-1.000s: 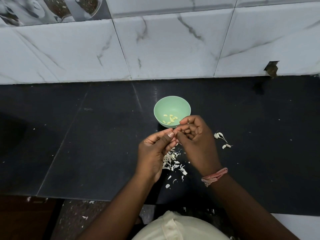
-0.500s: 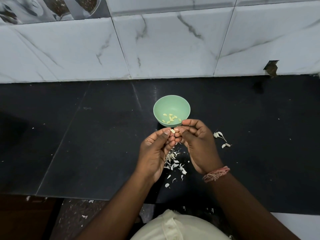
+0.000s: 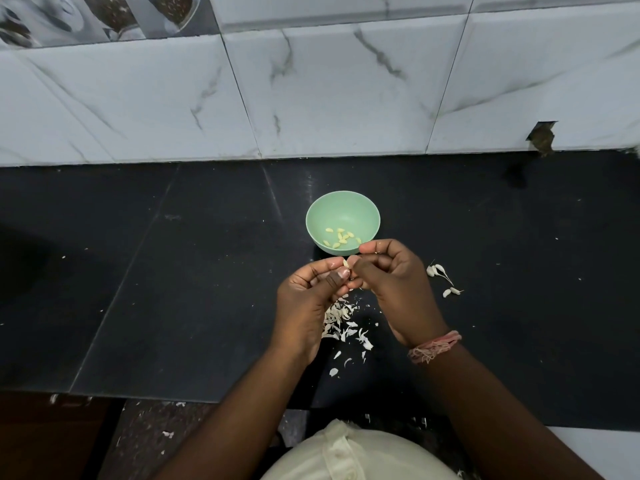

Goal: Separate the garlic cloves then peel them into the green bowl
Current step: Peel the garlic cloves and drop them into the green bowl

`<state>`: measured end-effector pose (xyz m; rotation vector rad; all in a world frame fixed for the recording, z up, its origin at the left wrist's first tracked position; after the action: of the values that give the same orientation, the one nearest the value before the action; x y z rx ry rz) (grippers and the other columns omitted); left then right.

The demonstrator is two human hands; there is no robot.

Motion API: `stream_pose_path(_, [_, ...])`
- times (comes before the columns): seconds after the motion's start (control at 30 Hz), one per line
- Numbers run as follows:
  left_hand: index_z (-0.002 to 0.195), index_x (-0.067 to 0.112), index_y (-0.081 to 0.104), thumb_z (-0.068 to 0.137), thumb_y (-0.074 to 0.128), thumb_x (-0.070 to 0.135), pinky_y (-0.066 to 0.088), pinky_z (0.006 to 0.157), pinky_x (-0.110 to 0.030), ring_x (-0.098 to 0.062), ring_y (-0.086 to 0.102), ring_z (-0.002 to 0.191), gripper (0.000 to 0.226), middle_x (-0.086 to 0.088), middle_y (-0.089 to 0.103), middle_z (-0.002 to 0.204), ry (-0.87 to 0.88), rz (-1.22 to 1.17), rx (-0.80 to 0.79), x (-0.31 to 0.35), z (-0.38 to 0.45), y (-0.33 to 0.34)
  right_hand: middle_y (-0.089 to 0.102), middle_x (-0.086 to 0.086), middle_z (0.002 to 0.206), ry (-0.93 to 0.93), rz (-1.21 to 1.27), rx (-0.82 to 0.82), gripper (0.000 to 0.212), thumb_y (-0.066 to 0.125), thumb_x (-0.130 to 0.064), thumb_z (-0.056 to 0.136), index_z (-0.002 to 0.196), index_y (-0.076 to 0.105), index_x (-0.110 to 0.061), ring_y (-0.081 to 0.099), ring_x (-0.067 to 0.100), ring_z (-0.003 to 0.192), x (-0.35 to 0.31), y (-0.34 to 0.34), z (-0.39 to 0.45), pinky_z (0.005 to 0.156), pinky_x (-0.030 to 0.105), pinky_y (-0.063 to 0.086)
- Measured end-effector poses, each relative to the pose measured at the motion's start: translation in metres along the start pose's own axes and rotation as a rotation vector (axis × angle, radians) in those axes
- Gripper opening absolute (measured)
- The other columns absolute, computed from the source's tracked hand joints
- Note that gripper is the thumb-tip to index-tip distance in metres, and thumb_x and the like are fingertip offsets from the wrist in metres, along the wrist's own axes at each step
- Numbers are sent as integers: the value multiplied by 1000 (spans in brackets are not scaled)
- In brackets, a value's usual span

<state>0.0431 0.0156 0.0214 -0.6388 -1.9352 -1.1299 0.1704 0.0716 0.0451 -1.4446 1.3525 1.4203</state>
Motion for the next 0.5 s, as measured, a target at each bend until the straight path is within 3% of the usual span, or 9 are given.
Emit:
stream_pose_path(0.13, [107,-6,71,82,74,-3,60,76,-27,-30,73,82,25,-27,74,100,27,66,-18,3,0,0,75,18,89,0,-42,-9,21,72,4,90,106,60,1,71,24,65,1,-1,3,70,38,61])
stream_pose_path(0.33, [109,-7,73,86,72,-5,58,78,-27,-27,75,89,23,-21,76,100,159,212,-77,12,-5,1,73,11,79,43,83,-76,23,67,11,90,108,56,3,69,25,62,-3,-1,6,64,35,60])
stream_pose_path(0.5, [105,-7,75,85,72,-8,59,79,-29,-26,75,86,20,-20,77,96,190,167,-18,12,-10,5,71,15,85,33,58,-147,25,63,13,91,111,56,0,66,29,68,-4,4,9,67,39,60])
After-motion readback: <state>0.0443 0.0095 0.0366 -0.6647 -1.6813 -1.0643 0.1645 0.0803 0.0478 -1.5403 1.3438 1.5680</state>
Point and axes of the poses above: each hand's wrist, its own z-axis towards the middle knuckle, its own y-axis out of the palm, x = y × z, the point moved 3 cm from there along z, towards the middle knuckle
